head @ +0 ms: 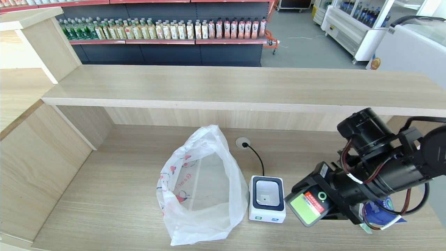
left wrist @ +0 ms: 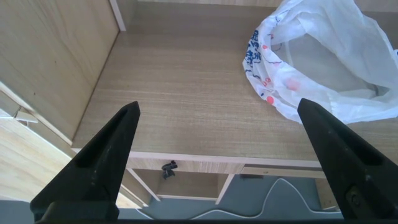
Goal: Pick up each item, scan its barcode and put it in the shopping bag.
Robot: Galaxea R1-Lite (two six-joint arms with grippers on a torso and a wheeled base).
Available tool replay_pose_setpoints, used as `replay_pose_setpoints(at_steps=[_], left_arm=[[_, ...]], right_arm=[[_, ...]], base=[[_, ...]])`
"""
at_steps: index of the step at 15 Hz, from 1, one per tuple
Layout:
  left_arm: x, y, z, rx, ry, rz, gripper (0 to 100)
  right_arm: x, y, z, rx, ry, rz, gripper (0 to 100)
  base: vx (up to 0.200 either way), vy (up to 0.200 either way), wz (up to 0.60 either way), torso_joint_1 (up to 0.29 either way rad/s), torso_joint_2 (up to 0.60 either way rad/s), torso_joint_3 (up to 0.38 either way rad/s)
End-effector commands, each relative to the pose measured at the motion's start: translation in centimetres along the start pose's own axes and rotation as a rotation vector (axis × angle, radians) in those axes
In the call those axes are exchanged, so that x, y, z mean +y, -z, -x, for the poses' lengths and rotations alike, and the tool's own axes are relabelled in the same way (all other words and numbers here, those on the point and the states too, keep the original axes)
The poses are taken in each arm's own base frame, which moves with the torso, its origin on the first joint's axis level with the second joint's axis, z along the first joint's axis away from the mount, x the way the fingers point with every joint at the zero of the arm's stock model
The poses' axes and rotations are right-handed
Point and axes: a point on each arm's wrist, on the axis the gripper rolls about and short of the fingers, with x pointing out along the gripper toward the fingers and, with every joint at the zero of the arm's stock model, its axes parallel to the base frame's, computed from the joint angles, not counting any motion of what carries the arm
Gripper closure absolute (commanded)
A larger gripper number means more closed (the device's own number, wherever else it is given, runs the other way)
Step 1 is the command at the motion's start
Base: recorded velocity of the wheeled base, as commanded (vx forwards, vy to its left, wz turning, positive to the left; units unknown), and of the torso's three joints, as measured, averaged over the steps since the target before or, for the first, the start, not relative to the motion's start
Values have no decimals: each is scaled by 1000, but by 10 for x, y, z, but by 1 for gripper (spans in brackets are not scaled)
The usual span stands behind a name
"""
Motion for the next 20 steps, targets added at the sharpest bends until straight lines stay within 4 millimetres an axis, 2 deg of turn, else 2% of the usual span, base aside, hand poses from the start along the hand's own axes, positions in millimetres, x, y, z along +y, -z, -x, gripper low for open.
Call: replay_pose_setpoints(at_steps=[1,4,6,20], left_arm=[[0,0,0,0,-1,0,0],[0,0,0,0,-1,0,0],[0,0,0,0,-1,0,0],[0,0,0,0,1,0,0]], right_arm=[[2,-4,-10,28,10,-4,100],[10,-16,-18,5,-68,21,100],[11,-18,-24,9,-60,42,100],[24,-24,-37,69,-112,77,100]], base=[[0,0,0,0,0,0],[0,0,0,0,0,0],[0,0,0,0,0,0],[0,0,0,0,0,0]])
